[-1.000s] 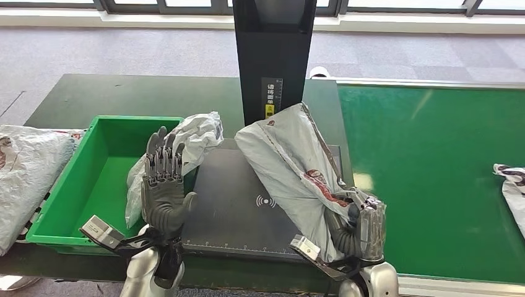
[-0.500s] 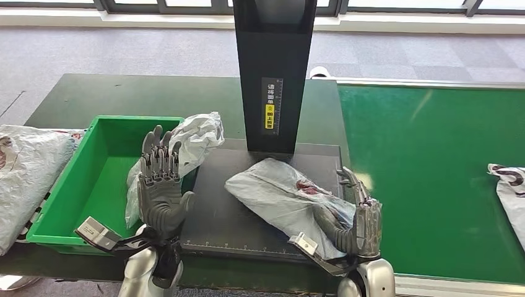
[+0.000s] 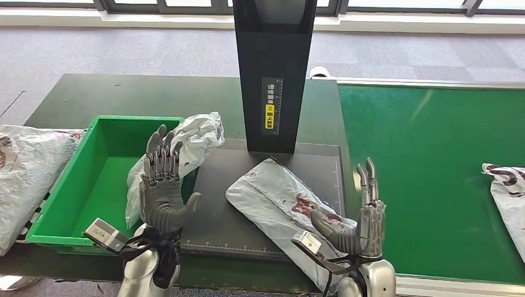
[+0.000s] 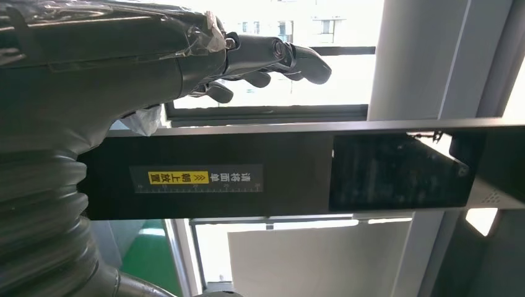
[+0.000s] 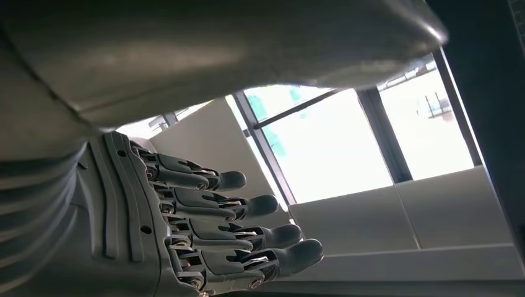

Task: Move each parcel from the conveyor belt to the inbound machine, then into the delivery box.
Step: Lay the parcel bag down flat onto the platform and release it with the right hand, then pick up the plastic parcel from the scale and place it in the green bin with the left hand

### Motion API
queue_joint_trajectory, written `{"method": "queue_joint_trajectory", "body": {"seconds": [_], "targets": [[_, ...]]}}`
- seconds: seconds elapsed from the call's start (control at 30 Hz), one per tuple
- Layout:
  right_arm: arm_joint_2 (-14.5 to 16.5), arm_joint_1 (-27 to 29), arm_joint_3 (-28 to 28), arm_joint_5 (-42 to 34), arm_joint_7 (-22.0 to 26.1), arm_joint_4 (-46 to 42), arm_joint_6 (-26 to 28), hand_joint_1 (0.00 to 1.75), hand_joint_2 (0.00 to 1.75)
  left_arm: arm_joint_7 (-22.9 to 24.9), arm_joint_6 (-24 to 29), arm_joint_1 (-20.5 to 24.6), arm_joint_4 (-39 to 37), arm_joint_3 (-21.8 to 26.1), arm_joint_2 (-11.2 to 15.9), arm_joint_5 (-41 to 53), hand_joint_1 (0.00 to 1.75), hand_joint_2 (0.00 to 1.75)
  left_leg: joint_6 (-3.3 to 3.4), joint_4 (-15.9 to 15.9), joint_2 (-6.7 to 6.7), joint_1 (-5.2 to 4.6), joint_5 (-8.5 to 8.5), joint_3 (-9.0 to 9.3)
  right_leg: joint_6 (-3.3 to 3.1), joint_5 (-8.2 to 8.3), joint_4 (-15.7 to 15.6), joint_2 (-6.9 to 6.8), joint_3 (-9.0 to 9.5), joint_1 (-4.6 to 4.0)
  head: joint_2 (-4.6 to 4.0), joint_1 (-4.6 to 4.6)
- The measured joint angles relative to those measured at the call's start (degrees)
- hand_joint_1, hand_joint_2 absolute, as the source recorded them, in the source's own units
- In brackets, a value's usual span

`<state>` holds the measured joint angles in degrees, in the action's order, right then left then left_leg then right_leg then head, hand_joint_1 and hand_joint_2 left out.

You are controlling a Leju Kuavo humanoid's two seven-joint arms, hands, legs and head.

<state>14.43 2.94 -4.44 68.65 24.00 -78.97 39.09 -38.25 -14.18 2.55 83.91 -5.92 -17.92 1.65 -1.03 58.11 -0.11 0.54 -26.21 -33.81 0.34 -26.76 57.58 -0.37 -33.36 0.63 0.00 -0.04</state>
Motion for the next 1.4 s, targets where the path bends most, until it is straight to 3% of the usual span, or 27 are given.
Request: {"method": "queue_joint_trajectory", "body": {"seconds": [0.43, 0.53, 0.63, 0.77, 1.03, 1.4], "targets": [[0.01, 0.01, -0.04, -0.74, 1.17, -0.02, 0.8, 0.0, 0.0, 0.0, 0.76, 0.38, -0.93, -1.41, 0.09, 1.46, 0.0, 1.75, 0.0, 0.0, 0.02, 0.0, 0.0, 0.01, 0.0, 0.0, 0.0, 0.02, 0.0, 0.0, 0.0, 0.0], [0.2, 0.28, 0.02, -1.34, 4.34, -1.09, 0.86, 0.0, 0.0, 0.0, 3.09, 0.58, -1.51, -1.97, 0.19, 4.22, 0.0, 1.75, 0.0, 0.01, 0.02, 0.0, 0.0, 0.02, 0.0, 0.0, 0.0, 0.02, -0.02, 0.0, 0.0, 0.0], [1.66, 1.25, 1.24, -2.04, 11.28, -4.72, 0.95, 0.0, 0.0, 0.08, 9.09, 1.19, -3.7, -3.19, 0.31, 11.99, 0.0, 1.75, 0.0, 0.02, 0.01, -0.01, 0.0, 0.02, 0.0, 0.0, -0.01, 0.02, -0.04, 0.01, 0.0, -0.01], [3.74, 2.9, 3.4, -5.89, 15.63, -12.69, 1.08, 0.0, 1.75, 0.52, 14.76, 2.77, -8.85, -5.34, 0.48, 22.61, 0.0, 1.75, 0.0, 0.02, 0.02, -0.02, 0.0, 0.01, 0.0, 0.0, -0.01, 0.02, -0.05, 0.02, 0.0, -0.02], [4.46, 3.76, 9.96, -22.47, 15.86, -32.7, 1.2, 0.0, 1.75, 2.68, 20.59, 9.17, -23.94, -9.84, -0.09, 39.73, 0.0, 1.75, 0.02, 0.05, 0.01, -0.12, 0.0, 0.05, 0.05, 0.05, -0.02, 0.02, 0.01, 0.13, 0.0, -0.02], [4.68, 3.71, 17.0, -25.86, 15.95, -41.85, 1.15, 0.0, 1.75, 7.2, 24.87, 16.72, -41.88, -14.23, -2.26, 48.31, 0.0, 1.75, 0.03, 0.04, 0.03, -0.13, -0.01, 0.08, 0.08, 0.07, -0.01, 0.06, 0.02, 0.13, 0.0, -0.02]]}}
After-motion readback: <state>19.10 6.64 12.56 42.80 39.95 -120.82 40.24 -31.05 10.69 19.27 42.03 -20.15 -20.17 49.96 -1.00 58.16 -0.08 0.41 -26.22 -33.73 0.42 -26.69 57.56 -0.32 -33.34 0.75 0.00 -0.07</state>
